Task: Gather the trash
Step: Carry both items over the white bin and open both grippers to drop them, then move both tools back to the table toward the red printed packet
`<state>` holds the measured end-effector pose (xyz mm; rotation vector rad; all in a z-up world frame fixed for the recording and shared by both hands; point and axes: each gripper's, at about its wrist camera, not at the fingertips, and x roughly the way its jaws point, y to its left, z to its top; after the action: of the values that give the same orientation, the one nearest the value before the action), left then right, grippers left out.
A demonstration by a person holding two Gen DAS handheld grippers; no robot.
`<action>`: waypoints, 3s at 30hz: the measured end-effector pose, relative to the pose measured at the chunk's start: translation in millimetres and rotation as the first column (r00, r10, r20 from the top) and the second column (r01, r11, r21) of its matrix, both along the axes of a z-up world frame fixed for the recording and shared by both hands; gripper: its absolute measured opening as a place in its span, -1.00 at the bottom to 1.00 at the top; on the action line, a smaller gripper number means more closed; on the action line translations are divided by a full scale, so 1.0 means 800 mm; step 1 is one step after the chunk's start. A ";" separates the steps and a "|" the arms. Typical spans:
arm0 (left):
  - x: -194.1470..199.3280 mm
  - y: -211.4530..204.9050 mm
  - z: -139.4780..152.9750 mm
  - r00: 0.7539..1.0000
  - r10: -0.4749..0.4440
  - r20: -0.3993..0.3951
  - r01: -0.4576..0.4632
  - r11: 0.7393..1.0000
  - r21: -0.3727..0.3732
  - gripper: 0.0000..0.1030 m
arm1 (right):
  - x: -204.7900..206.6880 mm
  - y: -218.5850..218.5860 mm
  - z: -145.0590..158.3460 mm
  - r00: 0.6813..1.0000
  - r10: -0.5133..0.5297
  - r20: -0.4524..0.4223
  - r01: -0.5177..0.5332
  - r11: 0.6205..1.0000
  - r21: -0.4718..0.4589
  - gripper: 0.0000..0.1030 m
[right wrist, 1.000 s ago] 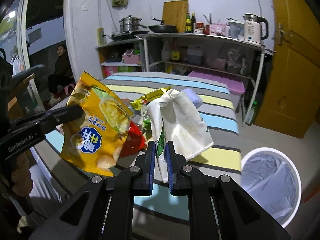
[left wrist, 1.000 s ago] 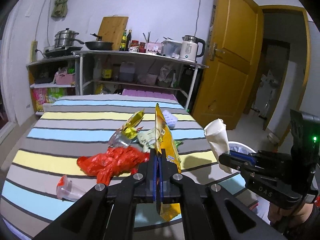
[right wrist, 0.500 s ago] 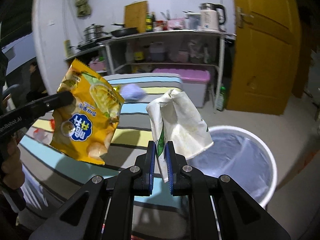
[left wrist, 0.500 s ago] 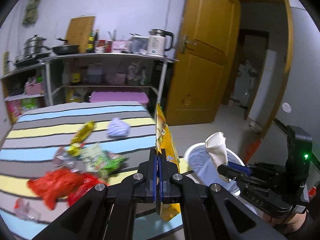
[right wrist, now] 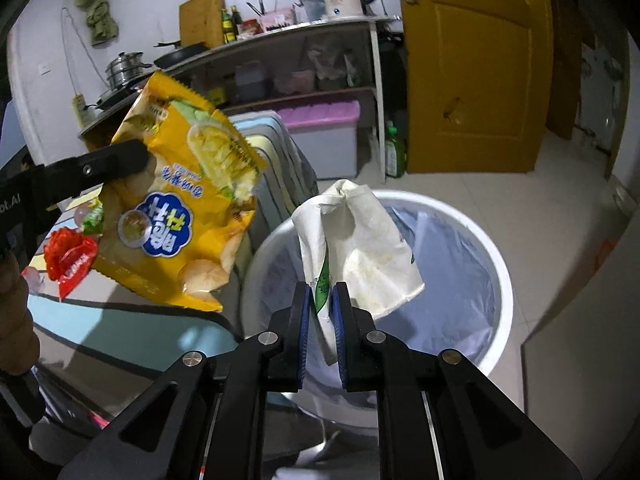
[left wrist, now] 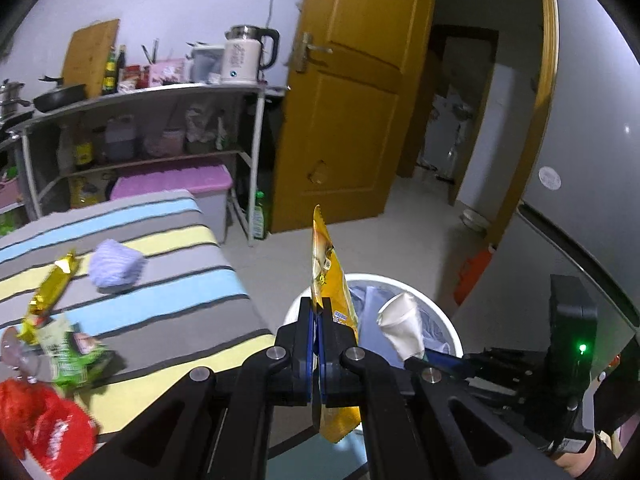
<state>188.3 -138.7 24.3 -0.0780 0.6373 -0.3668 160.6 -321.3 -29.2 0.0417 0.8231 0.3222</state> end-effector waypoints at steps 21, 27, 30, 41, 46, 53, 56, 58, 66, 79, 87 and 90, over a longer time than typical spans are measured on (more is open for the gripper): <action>0.002 0.007 -0.019 1.000 0.006 -0.028 -0.006 1.000 0.004 -0.72 | -0.011 0.001 0.009 0.999 0.004 0.036 -0.005 1.000 0.018 -0.37; -0.033 0.035 -0.005 0.998 0.060 0.007 -0.060 0.998 0.015 -0.72 | -0.030 0.023 0.029 0.995 0.060 0.082 -0.062 0.998 0.024 -0.37; -0.050 0.052 0.001 0.996 0.089 0.023 -0.089 0.996 0.016 -0.72 | -0.040 0.037 0.038 0.991 0.087 0.099 -0.090 0.996 0.028 -0.37; -0.120 0.133 0.019 0.970 0.227 0.083 -0.231 0.972 0.044 -0.72 | -0.073 0.111 0.055 0.970 0.210 0.125 -0.215 0.976 0.032 -0.37; -0.151 0.175 0.015 0.949 0.299 0.097 -0.306 0.950 0.065 -0.72 | -0.084 0.147 0.058 0.955 0.270 0.126 -0.275 0.961 0.027 -0.37; -0.185 0.234 0.003 0.918 0.390 0.078 -0.395 0.917 0.063 -0.52 | -0.098 0.195 0.055 0.929 0.350 0.118 -0.354 0.935 0.015 -0.37; -0.199 0.254 -0.002 0.901 0.426 0.081 -0.432 0.900 0.064 -0.51 | -0.102 0.213 0.054 0.919 0.378 0.115 -0.381 0.925 0.009 -0.37; -0.208 0.270 -0.004 0.889 0.451 0.084 -0.457 0.887 0.064 -0.51 | -0.103 0.227 0.052 0.910 0.399 0.110 -0.402 0.915 0.007 -0.37; -0.227 0.326 -0.013 0.840 0.535 0.086 -0.541 0.839 0.063 -0.36 | -0.108 0.277 0.047 0.888 0.451 0.093 -0.453 0.891 0.007 -0.37; -0.220 0.386 -0.049 0.801 0.598 0.014 -0.598 0.799 0.060 -0.36 | -0.087 0.352 0.028 0.869 0.493 0.036 -0.494 0.869 0.015 -0.15; -0.205 0.397 -0.069 0.819 0.573 -0.028 -0.573 0.819 0.025 -0.36 | -0.062 0.388 0.007 0.886 0.463 -0.025 -0.463 0.886 0.020 -0.15; -0.203 0.395 -0.073 0.829 0.558 -0.035 -0.558 0.830 0.011 -0.36 | -0.055 0.401 0.003 0.893 0.449 -0.034 -0.449 0.894 0.009 -0.15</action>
<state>25.8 177.5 -33.8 -0.2660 0.6205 0.2066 116.6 -0.4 -27.0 -0.1462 0.8633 0.7621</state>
